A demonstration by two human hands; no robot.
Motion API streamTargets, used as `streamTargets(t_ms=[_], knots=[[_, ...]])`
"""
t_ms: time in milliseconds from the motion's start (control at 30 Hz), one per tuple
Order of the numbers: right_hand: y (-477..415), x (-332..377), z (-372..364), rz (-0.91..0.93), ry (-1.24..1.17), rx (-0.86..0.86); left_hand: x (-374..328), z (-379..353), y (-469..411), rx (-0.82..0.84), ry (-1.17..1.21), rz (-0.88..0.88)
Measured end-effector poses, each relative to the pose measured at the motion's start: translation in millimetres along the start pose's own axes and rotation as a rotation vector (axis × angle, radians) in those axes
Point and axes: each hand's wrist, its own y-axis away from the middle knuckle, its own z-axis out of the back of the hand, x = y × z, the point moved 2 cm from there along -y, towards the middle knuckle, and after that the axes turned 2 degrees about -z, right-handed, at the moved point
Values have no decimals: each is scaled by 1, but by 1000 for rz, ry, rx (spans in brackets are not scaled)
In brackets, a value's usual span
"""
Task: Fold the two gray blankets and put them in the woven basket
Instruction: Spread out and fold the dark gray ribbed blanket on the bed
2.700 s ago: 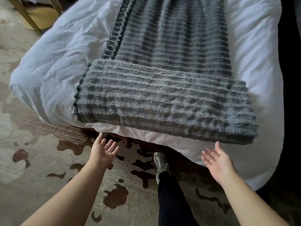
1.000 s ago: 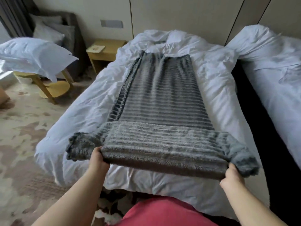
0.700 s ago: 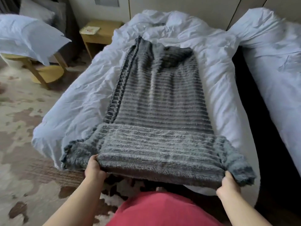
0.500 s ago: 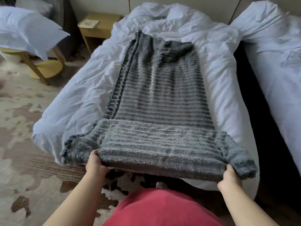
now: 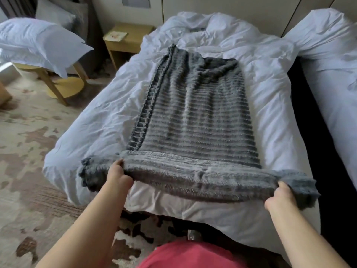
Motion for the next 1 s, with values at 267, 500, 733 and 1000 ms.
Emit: streamTargets(t_ms=[267,500,733,1000], knots=[[13,55,-89,194,3,438,-44,-93,-17,331,13,-308],[-44,-8,-43,-66,205,246,29,-30,-62,99,0,-85],[-71,-28,-35,-101,297,165,57,-23,-84,1,-15,-19],[-118,-28,-95,-175,355,204,71,-63,-139,-81,-109,15]])
